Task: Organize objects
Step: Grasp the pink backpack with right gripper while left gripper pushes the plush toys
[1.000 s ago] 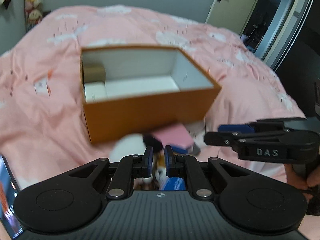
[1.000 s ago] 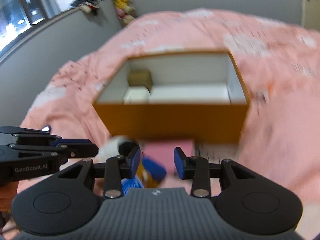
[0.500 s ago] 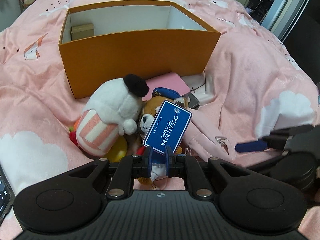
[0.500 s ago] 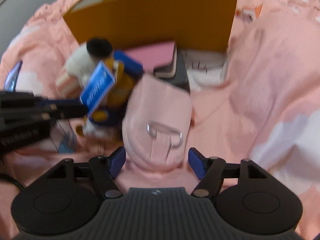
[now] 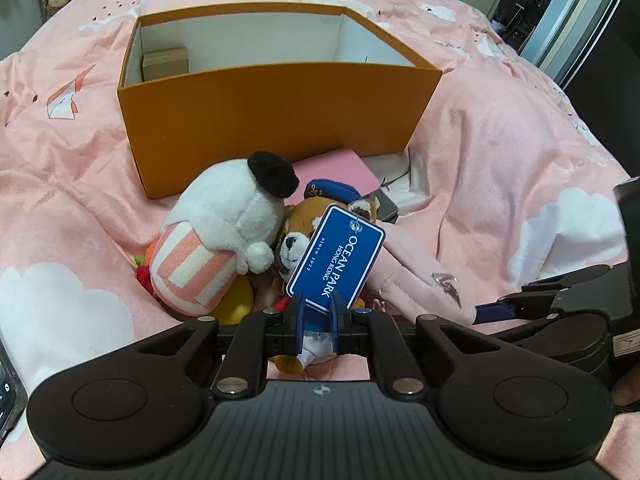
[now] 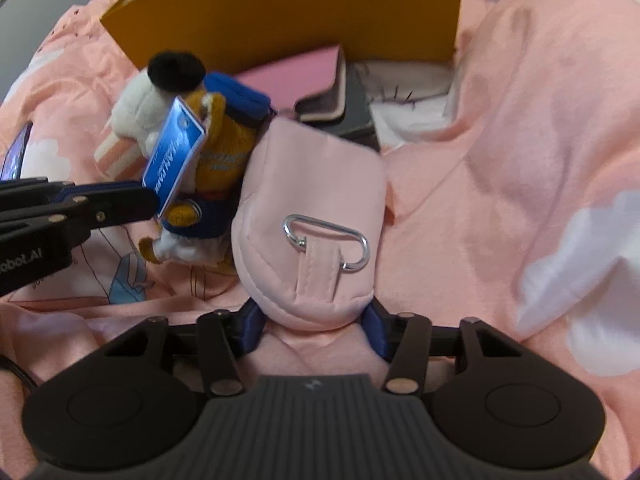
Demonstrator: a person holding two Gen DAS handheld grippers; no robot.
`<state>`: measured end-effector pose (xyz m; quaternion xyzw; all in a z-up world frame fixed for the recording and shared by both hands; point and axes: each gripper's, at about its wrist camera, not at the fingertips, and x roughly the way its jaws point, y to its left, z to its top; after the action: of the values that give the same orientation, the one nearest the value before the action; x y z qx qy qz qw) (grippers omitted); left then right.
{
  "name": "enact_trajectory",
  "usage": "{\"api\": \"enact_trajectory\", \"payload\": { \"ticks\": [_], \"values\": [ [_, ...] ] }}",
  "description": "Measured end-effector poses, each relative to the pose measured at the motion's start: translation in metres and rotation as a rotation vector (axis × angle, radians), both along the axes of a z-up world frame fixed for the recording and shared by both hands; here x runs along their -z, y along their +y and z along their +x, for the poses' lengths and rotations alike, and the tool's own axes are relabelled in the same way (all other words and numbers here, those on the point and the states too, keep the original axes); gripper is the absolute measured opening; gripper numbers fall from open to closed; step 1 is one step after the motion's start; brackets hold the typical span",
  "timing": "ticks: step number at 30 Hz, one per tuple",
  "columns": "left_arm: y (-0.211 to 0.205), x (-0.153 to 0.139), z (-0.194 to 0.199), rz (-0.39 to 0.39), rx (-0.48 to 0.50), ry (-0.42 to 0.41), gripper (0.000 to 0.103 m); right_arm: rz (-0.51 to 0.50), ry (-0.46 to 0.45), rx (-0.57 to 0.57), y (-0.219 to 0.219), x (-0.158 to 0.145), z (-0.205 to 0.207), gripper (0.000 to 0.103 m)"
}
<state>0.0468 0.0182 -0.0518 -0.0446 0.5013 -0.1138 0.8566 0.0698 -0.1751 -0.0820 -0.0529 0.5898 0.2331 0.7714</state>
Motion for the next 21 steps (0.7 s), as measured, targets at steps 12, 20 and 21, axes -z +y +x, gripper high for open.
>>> {"api": "enact_trajectory", "payload": {
  "ticks": [12,20,21],
  "values": [
    [-0.008,-0.025,0.009,-0.012,0.041,-0.118,0.013,0.023,-0.299,0.14,-0.019,-0.044,0.008,0.024],
    [-0.018,-0.031,0.027,0.009,0.1,-0.162,0.013,0.087,-0.349,0.214,-0.024,-0.044,0.046,0.013],
    [-0.02,-0.031,0.03,0.013,0.106,-0.162,0.013,0.091,-0.342,0.22,-0.024,-0.042,0.049,0.013]
  ]
}}
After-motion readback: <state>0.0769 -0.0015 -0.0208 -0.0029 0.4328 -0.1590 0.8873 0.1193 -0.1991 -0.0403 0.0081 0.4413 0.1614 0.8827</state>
